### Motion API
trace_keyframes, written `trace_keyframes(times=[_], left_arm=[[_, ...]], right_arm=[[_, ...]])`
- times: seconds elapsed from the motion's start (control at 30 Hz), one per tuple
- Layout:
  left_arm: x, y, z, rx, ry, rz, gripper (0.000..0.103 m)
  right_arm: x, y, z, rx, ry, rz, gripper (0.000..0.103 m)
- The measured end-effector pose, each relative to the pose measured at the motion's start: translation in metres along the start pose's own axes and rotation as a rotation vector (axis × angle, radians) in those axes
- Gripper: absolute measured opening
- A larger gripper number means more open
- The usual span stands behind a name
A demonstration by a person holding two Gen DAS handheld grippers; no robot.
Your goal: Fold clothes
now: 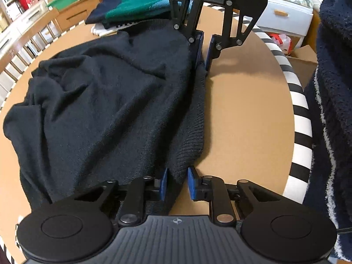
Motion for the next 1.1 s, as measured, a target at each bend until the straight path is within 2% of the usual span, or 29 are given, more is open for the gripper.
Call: trace_keyframes(times=[0.03,0.1,0.2,0.4,0.57,0.77,1.1], left_arm=[[0.001,-0.001,-0.001,-0.005,-0.004,0.0,0.014],[0.003,-0.002,-0.003,-0.014,-0.011,-0.009,0.007],[0.007,-0.007,-0.009,-0.039,-0.023,-0.012,0.005],[-0.009,-0.023,-0.004,-0.175,0.003,0.0,0.004],[-0.036,-0.033,-0.009,-0.223,-0.008,-0.064,0.004],[-0.079,-0.057,-0.037,-0.306,-0.013,-0.09,0.004],[-0.155,-0.094,-0.089,-0.383,-0.053,-0.203,0.004]], right_arm=[[0.0,0.002,-0.001,0.023,0.0,-0.009,0.006],[0.002,0.01,-0.003,0.087,0.005,-0.033,0.005],[-0.001,0.016,-0.002,0.165,0.02,-0.077,0.003],[-0.016,0.022,-0.008,0.224,0.064,-0.049,0.003],[-0.052,0.04,-0.014,0.308,0.1,-0.061,0.003],[-0.09,0.074,-0.036,0.422,0.054,-0.054,0.003],[-0.155,0.111,-0.069,0.521,-0.002,0.048,0.003]])
Point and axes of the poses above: each gripper's, at about its wrist camera, not at the fingertips, and x roughly the way its jaws point, y to its right, z to its underside, the point moved 1 cm from there along x, roughly the way its jaws point, and after that the axes turned 1 degree about -y, right-handed, at the moved point
